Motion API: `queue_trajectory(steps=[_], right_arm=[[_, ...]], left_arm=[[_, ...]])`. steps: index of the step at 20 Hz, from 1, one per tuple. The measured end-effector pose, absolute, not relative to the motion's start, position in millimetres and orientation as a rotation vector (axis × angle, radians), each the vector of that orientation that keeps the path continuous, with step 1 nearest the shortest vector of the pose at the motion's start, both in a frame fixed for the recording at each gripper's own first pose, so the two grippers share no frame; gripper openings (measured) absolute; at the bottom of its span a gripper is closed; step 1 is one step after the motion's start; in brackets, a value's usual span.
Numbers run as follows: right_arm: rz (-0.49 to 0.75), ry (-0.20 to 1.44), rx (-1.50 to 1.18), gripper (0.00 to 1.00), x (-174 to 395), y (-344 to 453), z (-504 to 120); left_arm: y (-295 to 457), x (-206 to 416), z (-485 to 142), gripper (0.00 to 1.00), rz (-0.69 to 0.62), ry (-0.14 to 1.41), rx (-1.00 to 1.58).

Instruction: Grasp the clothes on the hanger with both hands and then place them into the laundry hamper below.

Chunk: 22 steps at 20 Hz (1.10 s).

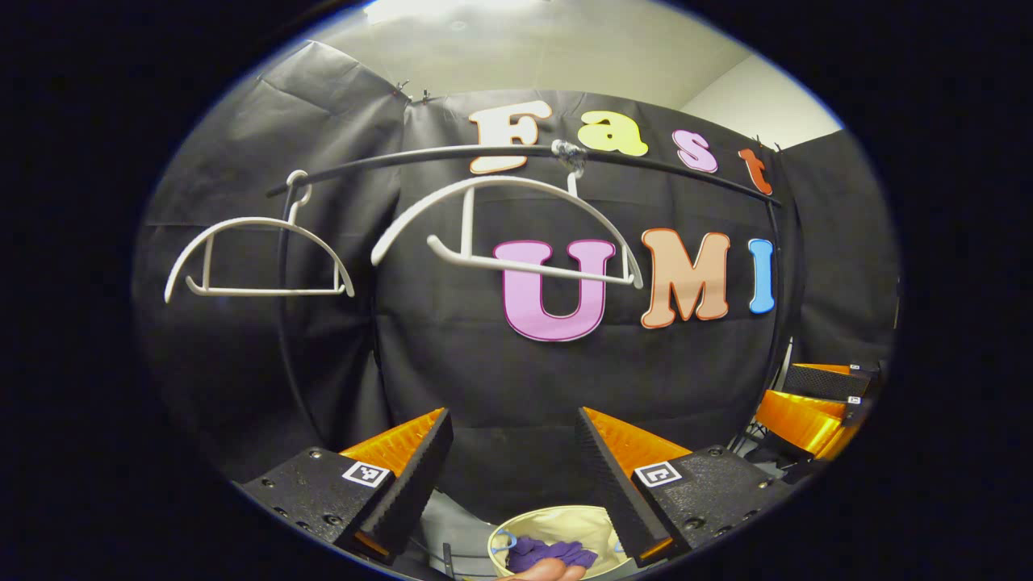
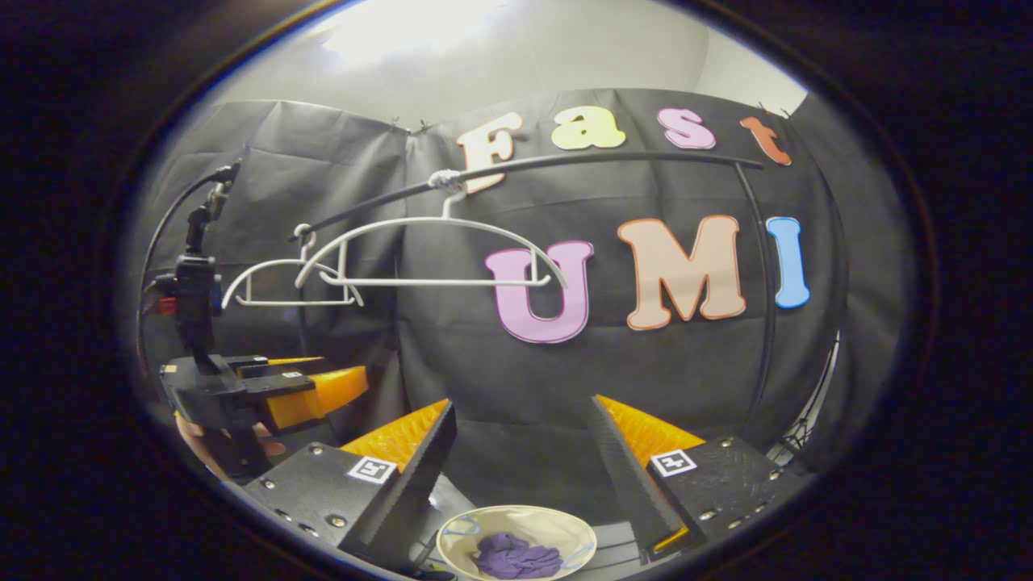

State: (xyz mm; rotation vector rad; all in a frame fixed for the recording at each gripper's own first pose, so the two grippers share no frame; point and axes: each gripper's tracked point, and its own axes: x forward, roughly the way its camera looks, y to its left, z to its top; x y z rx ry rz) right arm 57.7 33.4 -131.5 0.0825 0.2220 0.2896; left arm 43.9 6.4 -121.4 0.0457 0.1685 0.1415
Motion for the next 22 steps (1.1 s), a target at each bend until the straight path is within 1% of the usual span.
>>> queue_trajectory(steps=[4,5,6,7,9,10,14,16,17,18,20,21,22], right_arm=[[0.313,0.182,0.065,1.0,41.0,23.9,-105.9],[0.314,0.174,0.063,0.98,37.8,21.5,-100.2],[0.316,0.163,0.062,1.0,36.3,19.0,-93.1],[0.318,0.154,0.062,0.98,32.6,17.0,-87.2],[0.337,0.137,0.061,1.0,28.1,18.3,-75.8],[0.35,0.13,0.059,0.98,25.5,19.4,-70.6],[0.395,0.12,0.06,0.99,14.3,22.5,-65.5],[0.412,0.127,0.025,0.99,10.0,25.6,-67.6],[0.411,0.124,0.003,1.0,6.5,22.4,-69.4],[0.403,0.113,-0.019,0.99,6.1,19.0,-70.1],[0.391,0.081,-0.056,1.0,7.2,14.9,-68.4],[0.386,0.071,-0.07,0.99,5.2,13.3,-70.1],[0.376,0.073,-0.079,0.98,5.5,10.5,-72.6]], left_arm=[[-1.5,38.0,-96.3,0.9,0.142,0.133,0.032],[-1.8,36.6,-89.2,0.9,0.143,0.119,0.03],[-3.4,35.4,-82.4,0.9,0.142,0.109,0.025],[-7.0,33.3,-77.1,0.9,0.135,0.099,0.019],[-15.4,26.3,-68.4,0.9,0.122,0.074,0.001],[-20.4,23.0,-64.3,0.9,0.116,0.058,-0.006],[-43.5,10.7,-66.2,0.9,0.081,0.039,-0.051],[-49.3,7.7,-68.1,0.9,0.086,0.028,-0.05],[-52.8,6.3,-70.8,0.89,0.087,0.027,-0.046],[-58.5,6.9,-71.8,0.9,0.08,0.025,-0.044],[-75.4,9.2,-78.1,0.9,0.036,0.026,-0.052],[-78.8,9.8,-81.9,0.9,0.029,0.032,-0.053],[-81.6,10.3,-85.5,0.94,0.03,0.04,-0.05]])
